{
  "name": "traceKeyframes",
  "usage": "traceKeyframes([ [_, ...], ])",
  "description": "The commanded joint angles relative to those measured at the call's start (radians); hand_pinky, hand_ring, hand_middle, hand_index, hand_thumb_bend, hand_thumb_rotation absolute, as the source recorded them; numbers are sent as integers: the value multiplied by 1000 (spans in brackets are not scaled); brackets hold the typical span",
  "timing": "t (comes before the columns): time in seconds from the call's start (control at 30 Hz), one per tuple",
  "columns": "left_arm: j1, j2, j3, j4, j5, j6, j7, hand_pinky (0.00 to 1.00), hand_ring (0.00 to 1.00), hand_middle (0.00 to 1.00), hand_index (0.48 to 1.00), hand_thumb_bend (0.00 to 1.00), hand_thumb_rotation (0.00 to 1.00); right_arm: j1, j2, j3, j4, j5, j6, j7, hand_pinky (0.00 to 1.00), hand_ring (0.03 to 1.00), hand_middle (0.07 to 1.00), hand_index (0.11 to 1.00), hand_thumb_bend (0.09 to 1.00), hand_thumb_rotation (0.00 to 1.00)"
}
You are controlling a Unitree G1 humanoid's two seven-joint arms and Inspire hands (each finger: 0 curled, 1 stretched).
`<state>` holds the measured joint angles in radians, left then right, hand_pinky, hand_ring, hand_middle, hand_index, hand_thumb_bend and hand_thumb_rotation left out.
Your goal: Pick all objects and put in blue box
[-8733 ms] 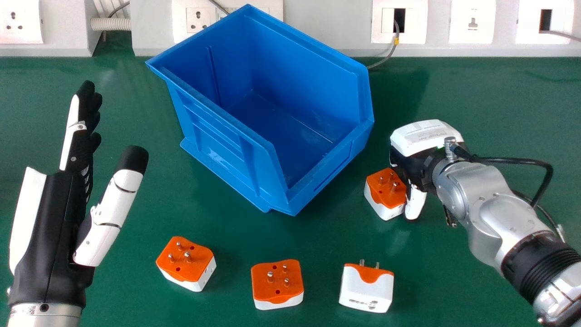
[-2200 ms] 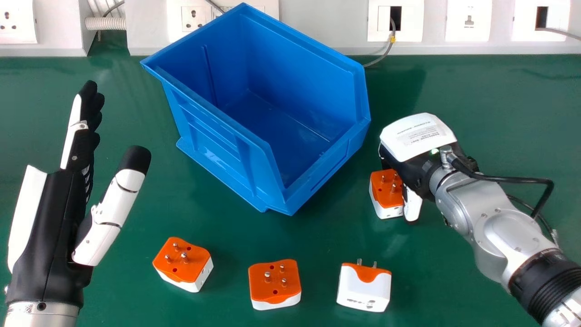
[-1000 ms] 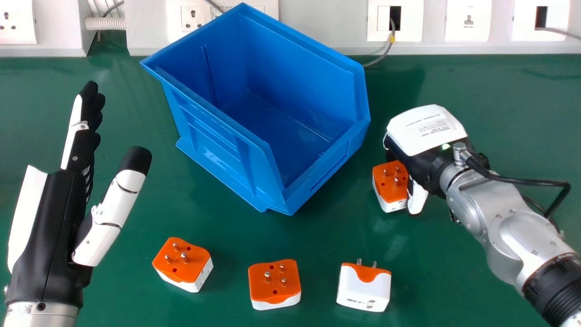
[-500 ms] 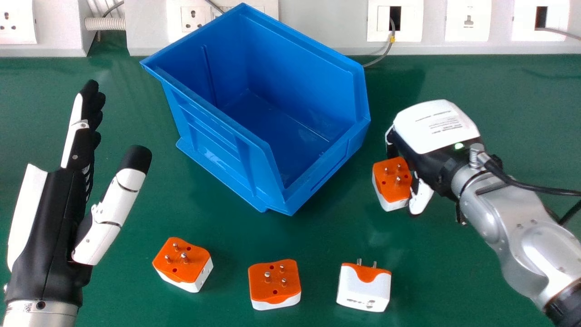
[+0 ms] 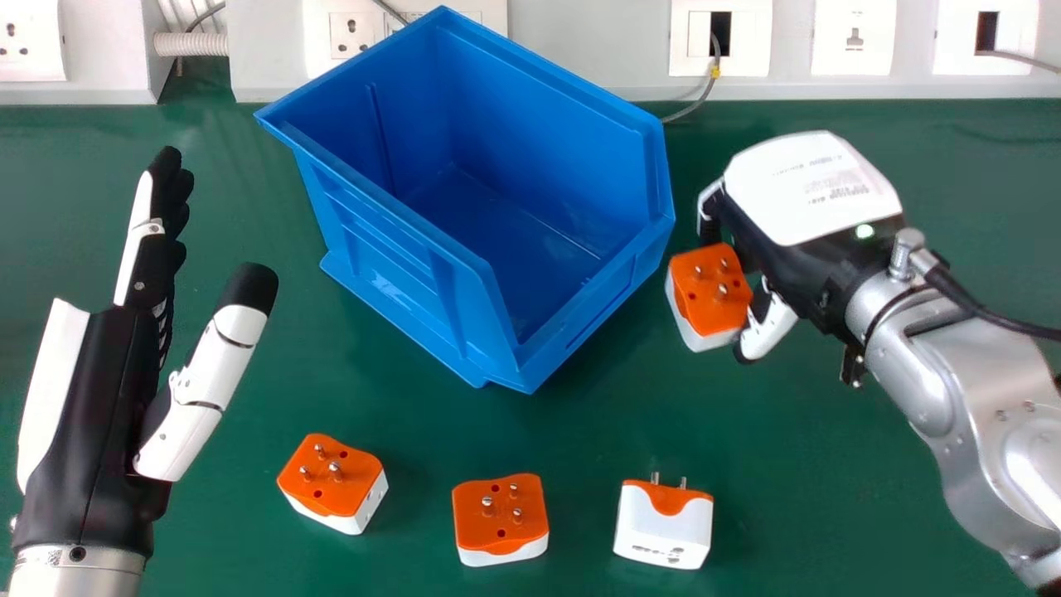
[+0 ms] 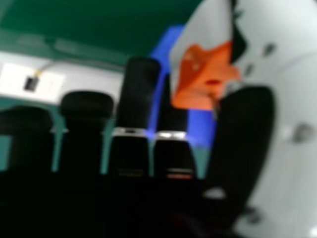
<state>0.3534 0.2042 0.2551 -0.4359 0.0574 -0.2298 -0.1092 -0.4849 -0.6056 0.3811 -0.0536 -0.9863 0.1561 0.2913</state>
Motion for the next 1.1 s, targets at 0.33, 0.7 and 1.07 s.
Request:
traceKeyframes([
  [0.33, -12, 2, 3, -6, -4, -28, 5, 997, 1000, 1000, 1000, 587, 865, -49, 25, -45, -97, -24, -37, -22, 29, 91, 451, 473, 524, 0],
  [0.7, -19, 3, 1, 9, 2, -45, 6, 997, 1000, 1000, 1000, 574, 865, -154, 106, -22, -59, -18, -58, -3, 28, 91, 450, 473, 523, 0],
  [1.07, -19, 3, 1, 12, 3, -54, 7, 996, 1000, 1000, 1000, 571, 865, -260, 219, 8, 91, -10, -99, -71, 38, 101, 451, 474, 522, 0],
])
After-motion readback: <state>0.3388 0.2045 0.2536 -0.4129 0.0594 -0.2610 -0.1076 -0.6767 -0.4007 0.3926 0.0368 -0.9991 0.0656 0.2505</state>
